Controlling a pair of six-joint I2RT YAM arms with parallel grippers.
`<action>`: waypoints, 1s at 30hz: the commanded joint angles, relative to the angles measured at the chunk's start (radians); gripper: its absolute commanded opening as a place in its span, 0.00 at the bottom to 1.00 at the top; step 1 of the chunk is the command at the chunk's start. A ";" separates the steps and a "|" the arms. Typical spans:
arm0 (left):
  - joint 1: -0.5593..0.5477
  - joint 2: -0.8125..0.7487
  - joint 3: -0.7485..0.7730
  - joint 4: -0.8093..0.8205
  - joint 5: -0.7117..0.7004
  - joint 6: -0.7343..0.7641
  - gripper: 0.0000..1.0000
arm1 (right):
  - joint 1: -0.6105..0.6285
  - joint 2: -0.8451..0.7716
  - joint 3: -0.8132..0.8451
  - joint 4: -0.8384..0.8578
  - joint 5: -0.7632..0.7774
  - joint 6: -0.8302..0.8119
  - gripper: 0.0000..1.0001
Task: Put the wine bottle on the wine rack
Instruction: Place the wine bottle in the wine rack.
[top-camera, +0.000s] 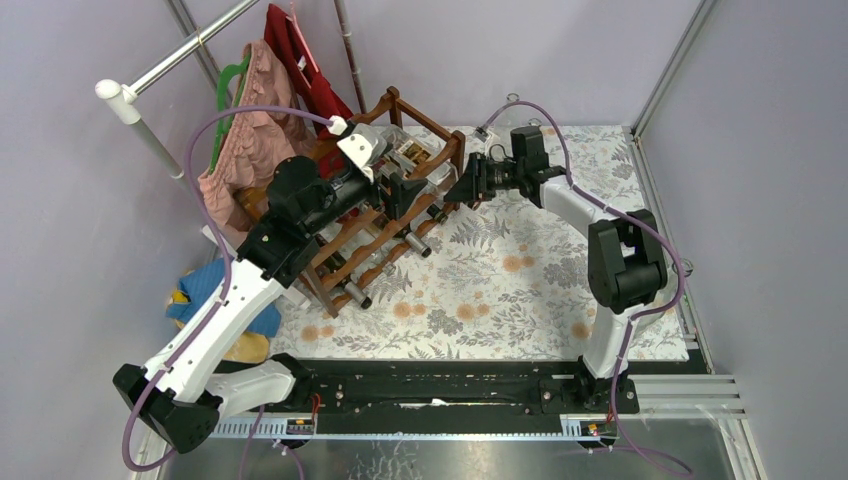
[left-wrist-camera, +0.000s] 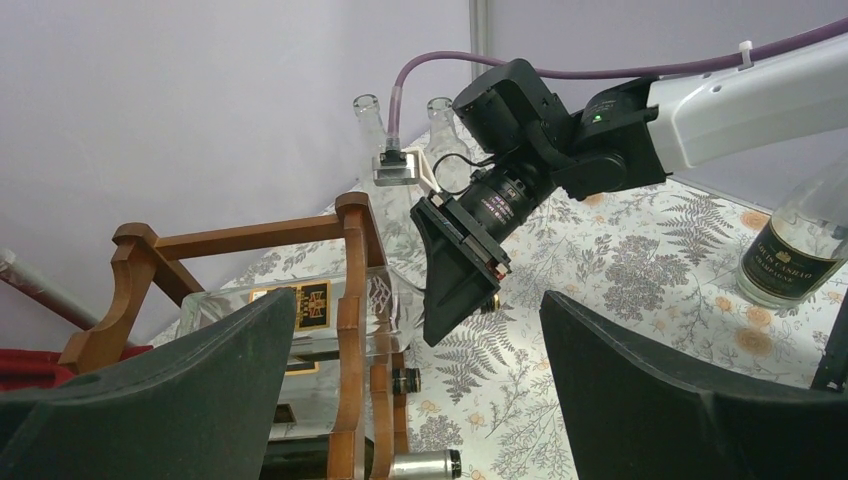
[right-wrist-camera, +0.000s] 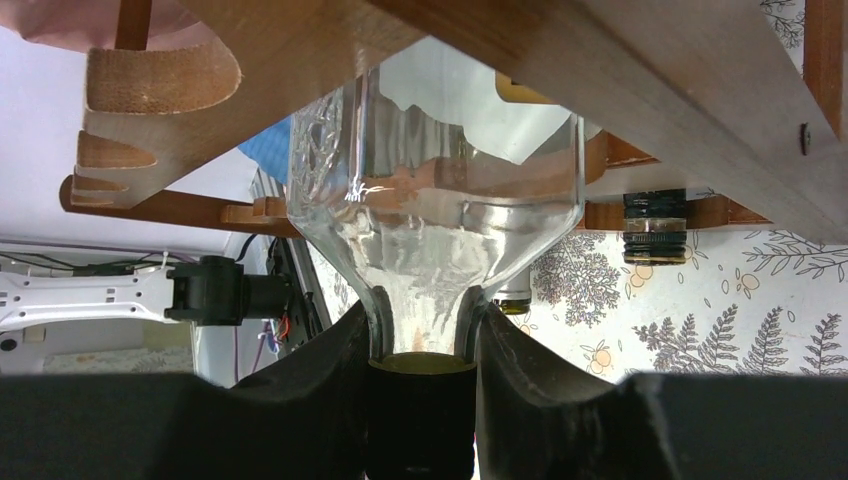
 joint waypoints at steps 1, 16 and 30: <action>0.009 -0.011 -0.006 0.062 0.011 -0.010 0.99 | 0.025 -0.040 0.090 0.132 -0.014 -0.058 0.00; 0.013 -0.004 -0.006 0.062 0.015 -0.013 0.99 | 0.052 -0.031 0.081 0.230 0.045 -0.046 0.00; 0.021 0.018 -0.007 0.062 0.013 -0.012 0.99 | 0.077 -0.026 0.093 0.244 0.094 -0.091 0.00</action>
